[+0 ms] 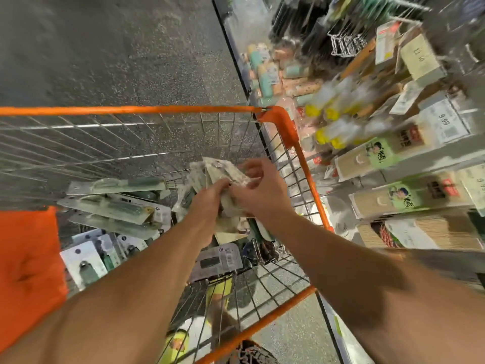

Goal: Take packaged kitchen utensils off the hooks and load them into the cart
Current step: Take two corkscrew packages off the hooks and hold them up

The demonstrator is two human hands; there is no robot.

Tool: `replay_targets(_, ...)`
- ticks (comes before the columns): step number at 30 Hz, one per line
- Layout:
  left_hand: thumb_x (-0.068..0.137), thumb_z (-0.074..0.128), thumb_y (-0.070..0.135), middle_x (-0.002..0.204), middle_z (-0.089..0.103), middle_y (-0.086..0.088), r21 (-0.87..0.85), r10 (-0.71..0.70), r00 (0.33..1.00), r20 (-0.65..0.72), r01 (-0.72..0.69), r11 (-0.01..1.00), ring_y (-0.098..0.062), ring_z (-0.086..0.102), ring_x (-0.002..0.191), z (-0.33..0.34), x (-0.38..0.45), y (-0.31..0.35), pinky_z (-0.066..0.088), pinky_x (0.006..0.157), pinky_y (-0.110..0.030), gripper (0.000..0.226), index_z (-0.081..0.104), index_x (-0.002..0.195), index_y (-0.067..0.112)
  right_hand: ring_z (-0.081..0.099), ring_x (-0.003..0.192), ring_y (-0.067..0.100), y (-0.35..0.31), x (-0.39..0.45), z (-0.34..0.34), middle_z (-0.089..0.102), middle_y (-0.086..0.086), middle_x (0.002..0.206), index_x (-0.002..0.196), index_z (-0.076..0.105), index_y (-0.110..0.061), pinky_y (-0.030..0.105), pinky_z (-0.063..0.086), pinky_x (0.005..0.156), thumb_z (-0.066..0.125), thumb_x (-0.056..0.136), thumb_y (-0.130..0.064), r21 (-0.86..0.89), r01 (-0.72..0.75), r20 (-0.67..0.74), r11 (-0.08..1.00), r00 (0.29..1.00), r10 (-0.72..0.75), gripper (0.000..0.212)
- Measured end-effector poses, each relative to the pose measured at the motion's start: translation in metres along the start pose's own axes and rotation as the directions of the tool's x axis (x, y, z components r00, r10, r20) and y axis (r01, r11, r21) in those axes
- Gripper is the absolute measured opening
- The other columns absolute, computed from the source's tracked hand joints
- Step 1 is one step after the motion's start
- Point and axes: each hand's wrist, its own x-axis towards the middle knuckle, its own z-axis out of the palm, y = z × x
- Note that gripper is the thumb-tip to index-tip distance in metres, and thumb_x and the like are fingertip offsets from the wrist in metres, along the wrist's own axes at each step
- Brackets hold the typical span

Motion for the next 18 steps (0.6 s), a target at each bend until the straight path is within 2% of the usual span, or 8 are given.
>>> replay_targets(4, 0.103, 0.060, 0.039, 0.083, 0.080, -0.005, 0.122, 0.115, 0.990, 0.078, -0.124, 0.985, -0.029, 0.077, 0.086, -0.010, -0.045, 0.006, 0.060, 0.091, -0.048, 0.030, 0.073, 0.106, 0.012, 0.070, 0.100, 0.026, -0.010, -0.020, -0.005, 0.068, 0.003, 0.113, 0.116, 0.061, -0.022, 0.050, 0.060, 0.088, 0.083, 0.074, -0.028, 0.320, -0.345, 0.089, 0.882, 0.938, 0.334, 0.048)
replay_targets(8, 0.108, 0.054, 0.033, 0.109, 0.080, -0.010, 0.212, 0.252, 0.956, 0.152, -0.280, 0.936, -0.029, 0.076, 0.098, -0.022, -0.096, 0.023, 0.056, 0.099, -0.048, 0.020, 0.071, 0.108, 0.024, 0.070, 0.082, 0.024, -0.034, -0.049, -0.012, 0.075, 0.013, 0.097, 0.100, 0.072, -0.012, 0.039, 0.059, 0.073, 0.084, 0.065, -0.036, 0.283, -0.229, -0.031, 0.932, 0.968, 0.248, 0.045)
replay_targets(10, 0.107, 0.054, 0.035, 0.104, 0.081, -0.005, 0.221, 0.314, 0.927, 0.206, -0.356, 0.908, -0.027, 0.076, 0.100, -0.027, -0.122, 0.031, 0.053, 0.105, -0.049, 0.017, 0.069, 0.104, 0.030, 0.071, 0.086, 0.027, -0.048, -0.062, -0.016, 0.076, 0.010, 0.095, 0.095, 0.073, -0.014, 0.042, 0.060, 0.080, 0.082, 0.050, -0.049, 0.306, -0.244, -0.097, 0.920, 0.953, 0.285, 0.058)
replay_targets(11, 0.108, 0.053, 0.033, 0.098, 0.080, 0.002, 0.224, 0.338, 0.915, 0.221, -0.384, 0.895, -0.019, 0.075, 0.096, -0.026, -0.138, 0.037, 0.054, 0.105, -0.043, 0.017, 0.068, 0.099, 0.030, 0.071, 0.088, 0.027, -0.061, -0.072, -0.018, 0.076, 0.007, 0.094, 0.095, 0.073, -0.014, 0.044, 0.061, 0.085, 0.082, 0.050, -0.052, 0.350, -0.263, -0.067, 0.899, 0.950, 0.304, 0.060)
replay_targets(13, 0.110, 0.051, 0.025, 0.094, 0.079, 0.009, 0.205, 0.409, 0.880, 0.239, -0.458, 0.865, -0.002, 0.073, 0.079, -0.027, -0.162, 0.049, 0.058, 0.087, -0.024, 0.020, 0.065, 0.096, 0.028, 0.074, 0.089, 0.027, -0.085, -0.093, -0.026, 0.077, 0.005, 0.094, 0.100, 0.075, -0.013, 0.045, 0.060, 0.089, 0.079, 0.060, -0.057, 0.423, -0.285, 0.025, 0.860, 0.952, 0.304, 0.060)
replay_targets(15, 0.105, 0.057, 0.024, 0.116, 0.078, -0.011, 0.109, 0.434, 0.860, 0.268, -0.474, 0.874, -0.014, 0.077, 0.087, -0.022, -0.185, 0.063, 0.061, 0.085, -0.035, 0.018, 0.068, 0.117, 0.015, 0.077, 0.079, 0.022, -0.112, -0.119, -0.039, 0.079, 0.008, 0.100, 0.107, 0.077, -0.015, 0.031, 0.063, 0.068, 0.071, 0.077, -0.057, 0.481, -0.276, 0.081, 0.832, 0.959, 0.271, 0.052)
replay_targets(17, 0.104, 0.058, 0.022, 0.118, 0.077, -0.012, 0.074, 0.469, 0.831, 0.298, -0.510, 0.857, -0.025, 0.075, 0.101, -0.015, -0.209, 0.078, 0.058, 0.097, -0.047, 0.025, 0.066, 0.127, 0.016, 0.073, 0.060, 0.013, -0.130, -0.142, -0.058, 0.077, 0.014, 0.106, 0.117, 0.073, -0.011, 0.017, 0.050, 0.041, 0.061, 0.096, -0.045, 0.532, -0.203, 0.088, 0.822, 0.979, 0.185, 0.042)
replay_targets(18, 0.105, 0.056, 0.018, 0.114, 0.077, -0.009, 0.072, 0.496, 0.812, 0.306, -0.540, 0.839, -0.028, 0.074, 0.104, -0.010, -0.222, 0.085, 0.057, 0.100, -0.049, 0.024, 0.066, 0.127, 0.018, 0.072, 0.055, 0.013, -0.137, -0.154, -0.068, 0.077, 0.015, 0.106, 0.119, 0.071, -0.010, 0.017, 0.047, 0.038, 0.058, 0.100, -0.042, 0.564, -0.164, 0.077, 0.809, 0.986, 0.146, 0.040)
